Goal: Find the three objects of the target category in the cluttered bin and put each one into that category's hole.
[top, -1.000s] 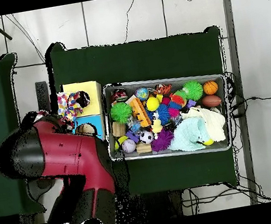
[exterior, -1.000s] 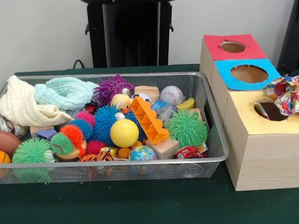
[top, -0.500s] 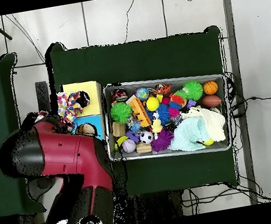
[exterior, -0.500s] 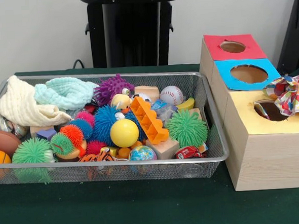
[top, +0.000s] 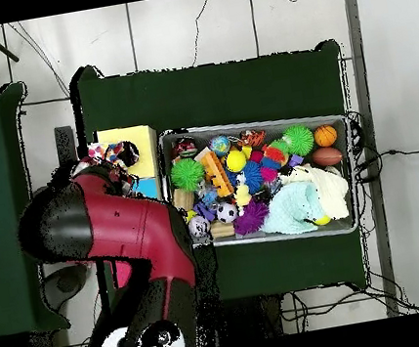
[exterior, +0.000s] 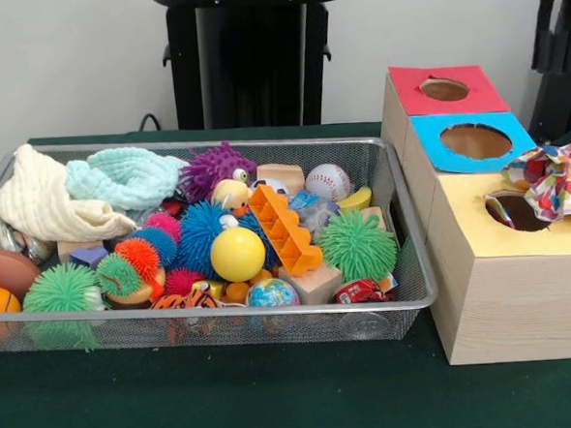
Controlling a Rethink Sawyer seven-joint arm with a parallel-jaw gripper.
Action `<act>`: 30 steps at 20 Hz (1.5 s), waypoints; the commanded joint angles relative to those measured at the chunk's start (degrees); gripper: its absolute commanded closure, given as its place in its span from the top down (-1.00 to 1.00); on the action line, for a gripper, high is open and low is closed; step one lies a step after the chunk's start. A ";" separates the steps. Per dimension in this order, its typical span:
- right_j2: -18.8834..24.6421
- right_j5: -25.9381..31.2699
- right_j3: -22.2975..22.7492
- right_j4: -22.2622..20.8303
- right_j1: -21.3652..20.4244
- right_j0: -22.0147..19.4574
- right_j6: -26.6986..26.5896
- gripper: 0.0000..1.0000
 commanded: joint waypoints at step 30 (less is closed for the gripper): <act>2.21 -4.72 4.47 2.05 7.68 1.36 15.94 -1.00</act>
